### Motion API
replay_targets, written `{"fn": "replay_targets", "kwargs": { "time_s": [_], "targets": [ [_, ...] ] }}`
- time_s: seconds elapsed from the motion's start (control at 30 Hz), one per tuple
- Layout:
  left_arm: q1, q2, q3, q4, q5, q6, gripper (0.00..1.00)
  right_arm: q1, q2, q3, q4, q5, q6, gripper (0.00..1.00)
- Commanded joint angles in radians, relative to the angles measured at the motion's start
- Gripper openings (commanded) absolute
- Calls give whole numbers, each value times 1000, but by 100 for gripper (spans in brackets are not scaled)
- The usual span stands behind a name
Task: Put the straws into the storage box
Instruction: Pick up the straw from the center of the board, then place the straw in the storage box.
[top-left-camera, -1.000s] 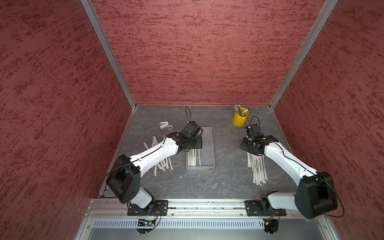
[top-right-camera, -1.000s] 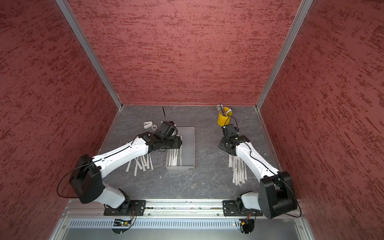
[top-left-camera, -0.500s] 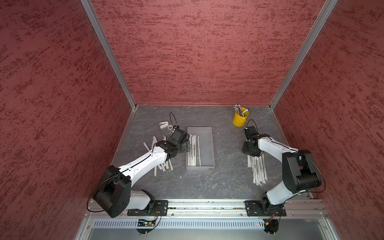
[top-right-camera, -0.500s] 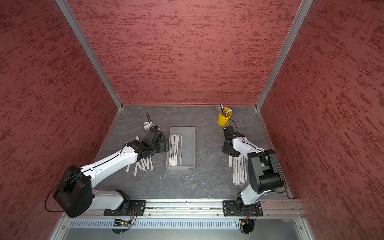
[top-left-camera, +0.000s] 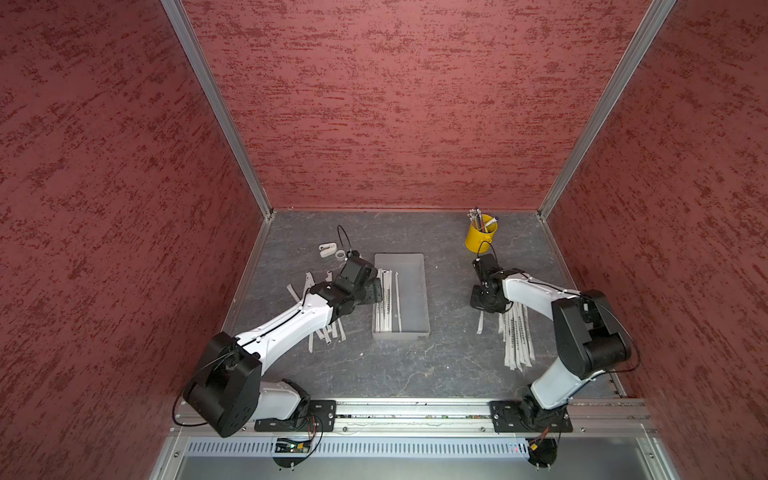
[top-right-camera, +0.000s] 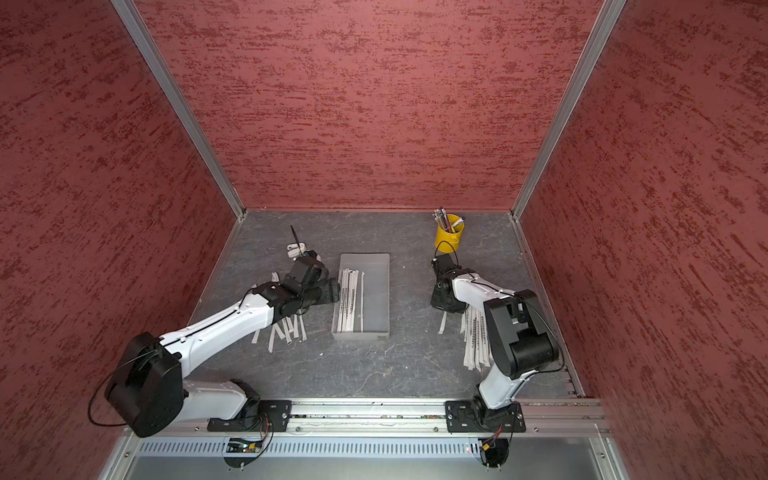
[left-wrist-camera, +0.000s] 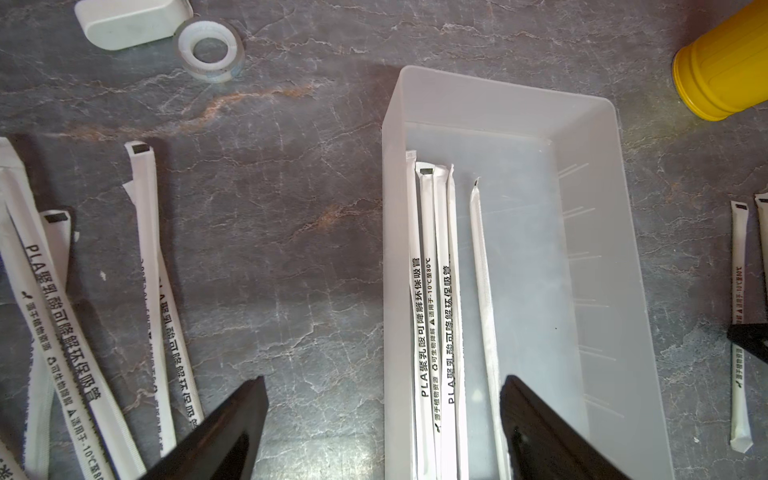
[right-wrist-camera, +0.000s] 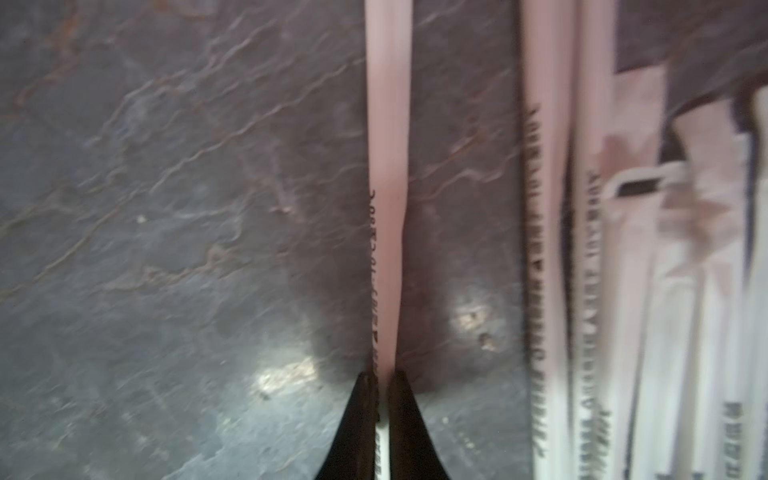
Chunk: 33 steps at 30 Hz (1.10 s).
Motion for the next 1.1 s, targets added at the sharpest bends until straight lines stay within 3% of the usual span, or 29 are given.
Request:
{"fn": "replay_targets", "kwargs": {
  "time_s": [0.0, 0.13, 0.27, 0.5, 0.6, 0.77, 0.9, 1.07],
  "targets": [
    [7, 2, -11, 18, 0, -5, 90, 13, -29, -5, -5, -82, 37, 18],
    [17, 3, -18, 21, 13, -5, 90, 1, 0, 34, -30, -16, 23, 28],
    [22, -1, -25, 10, 15, -6, 90, -10, 64, 76, -14, 36, 7, 28],
    [33, -9, -59, 12, 20, -14, 89, 15, 118, 134, 11, 45, -17, 9],
    [56, -14, -71, 2, 29, -36, 89, 74, 64, 162, -24, 34, -20, 4],
    [102, -15, -87, -12, 109, -82, 86, 269, -67, 307, -138, 21, 65, 3],
    [88, -7, -117, 89, 220, -132, 83, 406, -7, 403, -102, -22, 174, 3],
    [78, 23, -123, 112, 246, -171, 82, 503, 162, 510, -11, -23, 274, 3]
  ]
}}
